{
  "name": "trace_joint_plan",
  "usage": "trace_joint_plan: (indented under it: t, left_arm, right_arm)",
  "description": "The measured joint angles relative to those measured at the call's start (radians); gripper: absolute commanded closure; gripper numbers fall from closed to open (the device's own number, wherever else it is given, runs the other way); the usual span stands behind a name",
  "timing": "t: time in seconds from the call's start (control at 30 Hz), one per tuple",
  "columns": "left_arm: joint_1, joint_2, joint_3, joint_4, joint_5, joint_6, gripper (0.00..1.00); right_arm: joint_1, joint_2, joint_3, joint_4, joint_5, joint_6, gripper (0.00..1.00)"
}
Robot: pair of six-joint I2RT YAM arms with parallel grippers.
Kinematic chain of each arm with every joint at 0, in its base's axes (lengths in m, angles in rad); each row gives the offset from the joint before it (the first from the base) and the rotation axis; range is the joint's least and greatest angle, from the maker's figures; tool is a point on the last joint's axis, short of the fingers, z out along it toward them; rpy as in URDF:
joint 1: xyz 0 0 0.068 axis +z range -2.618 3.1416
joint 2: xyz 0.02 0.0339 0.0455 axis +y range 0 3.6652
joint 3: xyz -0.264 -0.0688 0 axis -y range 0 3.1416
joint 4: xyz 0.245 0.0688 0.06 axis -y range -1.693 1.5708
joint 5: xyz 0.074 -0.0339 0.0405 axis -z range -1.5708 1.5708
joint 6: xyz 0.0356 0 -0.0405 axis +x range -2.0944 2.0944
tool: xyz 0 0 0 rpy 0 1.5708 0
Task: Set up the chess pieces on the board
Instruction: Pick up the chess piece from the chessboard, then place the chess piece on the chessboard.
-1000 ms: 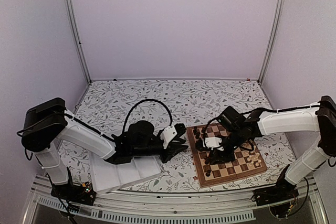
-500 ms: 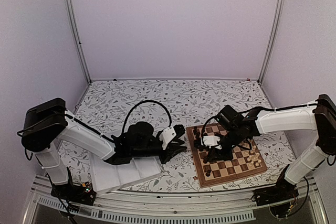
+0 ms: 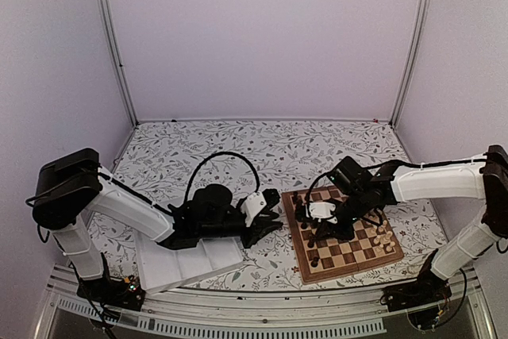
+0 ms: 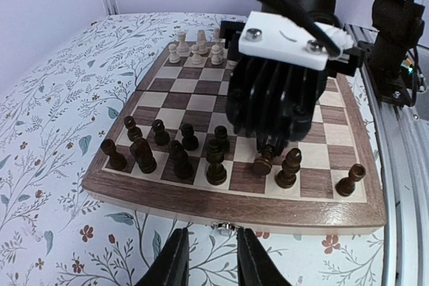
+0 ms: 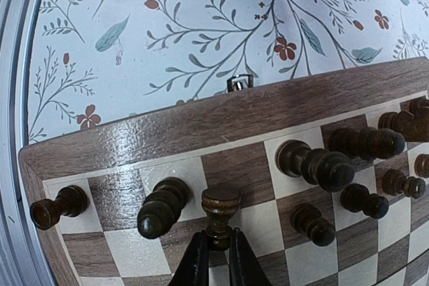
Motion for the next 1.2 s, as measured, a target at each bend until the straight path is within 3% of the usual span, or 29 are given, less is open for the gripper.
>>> trace_joint_plan:
  t: [0.27,0.6,0.83,1.2]
  left_arm:
    - [0.000,-0.002,0.000,-0.008,0.002,0.000,0.72]
    - [0.000,-0.081,0.000,-0.055,-0.017,0.005,0.72]
    - [0.000,-0.135,-0.042,-0.056,-0.043,0.004,0.72]
    - [0.000,-0.156,-0.087,-0.053,-0.063,0.000,0.72]
  right_arm:
    - [-0.023,-0.053,0.018,-0.089,0.045,-0.027,0.91]
    - [-0.035,-0.087,0.165,-0.382,0.197,-0.170,0.91]
    - [-0.035,0.009,0.299,-0.540,0.368,-0.243,0.91]
    - [-0.035,0.155,0.333,-0.698,0.568,-0.234,0.90]
